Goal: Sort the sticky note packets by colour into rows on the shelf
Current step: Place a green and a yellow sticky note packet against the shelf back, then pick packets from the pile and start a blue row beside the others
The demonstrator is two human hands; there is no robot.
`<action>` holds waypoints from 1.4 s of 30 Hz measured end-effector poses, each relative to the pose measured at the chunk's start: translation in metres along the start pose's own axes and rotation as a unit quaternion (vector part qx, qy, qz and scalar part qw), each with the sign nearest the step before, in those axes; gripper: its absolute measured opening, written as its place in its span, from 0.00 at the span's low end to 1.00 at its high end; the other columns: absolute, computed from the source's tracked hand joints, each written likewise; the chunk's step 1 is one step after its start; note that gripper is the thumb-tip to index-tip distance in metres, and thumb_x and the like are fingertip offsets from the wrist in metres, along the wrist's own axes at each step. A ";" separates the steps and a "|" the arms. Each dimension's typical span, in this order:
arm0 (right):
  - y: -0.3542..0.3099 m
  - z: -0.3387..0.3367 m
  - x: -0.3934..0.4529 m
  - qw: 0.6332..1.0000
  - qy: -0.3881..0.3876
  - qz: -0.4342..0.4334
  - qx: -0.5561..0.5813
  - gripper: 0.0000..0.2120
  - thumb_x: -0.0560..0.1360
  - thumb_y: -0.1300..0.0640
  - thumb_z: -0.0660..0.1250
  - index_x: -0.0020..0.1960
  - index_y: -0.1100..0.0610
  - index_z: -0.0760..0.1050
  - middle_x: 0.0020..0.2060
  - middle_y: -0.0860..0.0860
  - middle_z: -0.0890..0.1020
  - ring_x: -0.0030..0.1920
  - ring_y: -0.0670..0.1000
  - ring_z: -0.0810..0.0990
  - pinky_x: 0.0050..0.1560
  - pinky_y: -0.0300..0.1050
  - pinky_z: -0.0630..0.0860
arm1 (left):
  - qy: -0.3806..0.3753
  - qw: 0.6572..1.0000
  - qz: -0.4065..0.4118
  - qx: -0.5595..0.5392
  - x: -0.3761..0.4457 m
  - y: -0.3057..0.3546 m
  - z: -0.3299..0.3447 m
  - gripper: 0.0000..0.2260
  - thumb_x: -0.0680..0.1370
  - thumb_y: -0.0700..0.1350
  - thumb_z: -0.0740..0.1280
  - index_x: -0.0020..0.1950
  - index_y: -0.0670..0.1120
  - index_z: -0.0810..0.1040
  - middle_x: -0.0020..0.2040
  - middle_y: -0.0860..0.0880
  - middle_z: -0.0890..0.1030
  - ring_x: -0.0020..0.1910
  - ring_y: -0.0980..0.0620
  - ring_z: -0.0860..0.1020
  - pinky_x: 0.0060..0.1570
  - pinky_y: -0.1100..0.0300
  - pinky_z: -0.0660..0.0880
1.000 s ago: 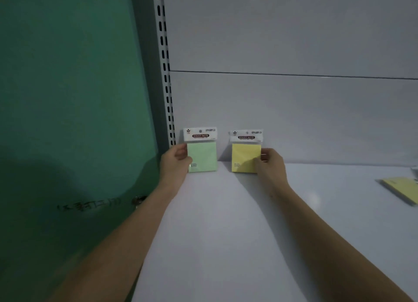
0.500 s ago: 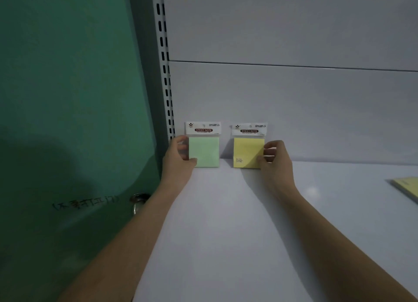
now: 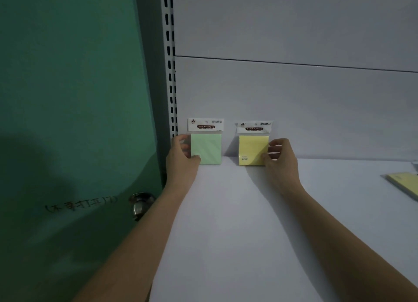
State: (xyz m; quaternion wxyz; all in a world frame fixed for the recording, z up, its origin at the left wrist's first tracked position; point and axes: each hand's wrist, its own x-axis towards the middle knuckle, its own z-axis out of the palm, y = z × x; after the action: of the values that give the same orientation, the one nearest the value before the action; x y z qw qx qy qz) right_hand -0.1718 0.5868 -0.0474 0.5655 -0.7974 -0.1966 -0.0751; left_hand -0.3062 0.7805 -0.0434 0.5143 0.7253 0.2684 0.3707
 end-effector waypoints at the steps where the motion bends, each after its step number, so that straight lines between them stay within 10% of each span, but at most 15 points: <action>1: -0.001 0.000 -0.001 1.000 0.003 0.006 0.001 0.11 0.74 0.64 0.64 0.53 0.54 0.68 0.43 0.45 0.78 0.41 0.39 0.78 0.33 0.25 0.70 | 0.000 1.000 0.001 -0.001 0.000 0.000 0.000 0.25 0.69 0.30 0.67 0.63 0.49 0.70 0.50 0.52 0.79 0.46 0.53 0.78 0.47 0.59 0.76; 12: -0.036 -0.055 -0.002 0.996 -0.041 0.076 -0.018 0.17 0.77 0.54 0.63 0.65 0.56 0.70 0.53 0.50 0.77 0.47 0.48 0.77 0.42 0.41 0.72 | 0.040 0.984 0.019 0.174 -0.006 0.036 -0.004 0.23 0.74 0.41 0.67 0.68 0.45 0.66 0.66 0.43 0.71 0.64 0.43 0.68 0.62 0.46 0.71; 21: -0.046 -0.177 -0.020 0.964 -0.182 0.005 -0.196 0.21 0.79 0.46 0.61 0.68 0.55 0.71 0.62 0.52 0.76 0.59 0.53 0.76 0.56 0.44 0.70 | -0.211 0.910 0.042 0.355 -0.102 0.128 0.043 0.23 0.77 0.54 0.61 0.71 0.49 0.65 0.69 0.45 0.71 0.67 0.43 0.68 0.63 0.51 0.69; 42: 0.121 -0.566 -0.100 0.949 -0.155 0.052 -0.269 0.19 0.80 0.47 0.57 0.66 0.55 0.72 0.61 0.53 0.77 0.57 0.52 0.76 0.54 0.46 0.73 | -0.321 0.905 0.053 0.273 -0.356 0.240 0.328 0.24 0.78 0.58 0.61 0.71 0.51 0.68 0.70 0.47 0.71 0.66 0.47 0.71 0.63 0.53 0.70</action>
State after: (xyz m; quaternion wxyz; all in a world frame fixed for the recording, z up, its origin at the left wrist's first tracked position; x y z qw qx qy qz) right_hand -0.1567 0.0025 0.0107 0.2954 -0.9311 -0.2121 0.0288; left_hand -0.2438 0.2484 0.0264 0.3347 0.9301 0.1406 0.0564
